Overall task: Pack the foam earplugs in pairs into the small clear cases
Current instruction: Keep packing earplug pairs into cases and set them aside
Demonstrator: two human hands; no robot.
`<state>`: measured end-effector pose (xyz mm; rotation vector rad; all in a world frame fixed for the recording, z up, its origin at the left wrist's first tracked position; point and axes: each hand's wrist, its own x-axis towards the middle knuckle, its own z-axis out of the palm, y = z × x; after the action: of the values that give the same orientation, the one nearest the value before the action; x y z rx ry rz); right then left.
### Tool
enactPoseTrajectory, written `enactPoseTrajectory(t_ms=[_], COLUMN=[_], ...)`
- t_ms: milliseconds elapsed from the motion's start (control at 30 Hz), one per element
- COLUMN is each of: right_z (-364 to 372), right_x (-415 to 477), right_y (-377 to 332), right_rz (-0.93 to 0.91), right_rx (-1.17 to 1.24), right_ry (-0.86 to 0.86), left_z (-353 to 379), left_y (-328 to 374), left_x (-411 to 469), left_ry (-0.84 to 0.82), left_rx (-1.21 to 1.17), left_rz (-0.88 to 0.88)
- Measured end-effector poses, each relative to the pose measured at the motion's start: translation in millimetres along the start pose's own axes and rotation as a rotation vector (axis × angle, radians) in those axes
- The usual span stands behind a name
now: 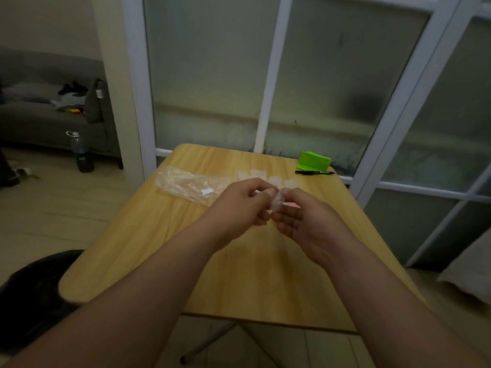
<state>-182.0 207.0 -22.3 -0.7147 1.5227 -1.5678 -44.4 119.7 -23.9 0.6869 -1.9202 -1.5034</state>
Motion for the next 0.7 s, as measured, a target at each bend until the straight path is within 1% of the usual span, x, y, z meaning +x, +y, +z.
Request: enactPoseTrajectory(t_ms=[100,267,333,467,567,700], right_z=[-4,2,4,4,-3,-14], right_x=[-1,-4,-6,-11,-8,-7], right_y=[3,10,9,7,7,3], right_rz=[-0.07,-0.078,-0.06,0.034,0.07,0.084], right_rx=[-0.007,-0.095,-0.098,-0.114,-0.117,-0.151], right_ry=[-0.006,-0.039,-0.049,-0.12,-0.128,-0.187], left_z=[-5,-6,-4,-1,-3,-7], left_y=[-2,-6,-8,-8,-5,-5], left_x=[-9,-17,-17,-14,-13,-13], left_ry=[-0.033,-0.062,-0.052,-0.062,-0.104,-0.2], left_rx=[-0.008,-0.029,-0.036,-0.069,-0.069,-0.142], left_rz=[-0.028,-0.017,-0.01,-0.021,-0.047,-0.136])
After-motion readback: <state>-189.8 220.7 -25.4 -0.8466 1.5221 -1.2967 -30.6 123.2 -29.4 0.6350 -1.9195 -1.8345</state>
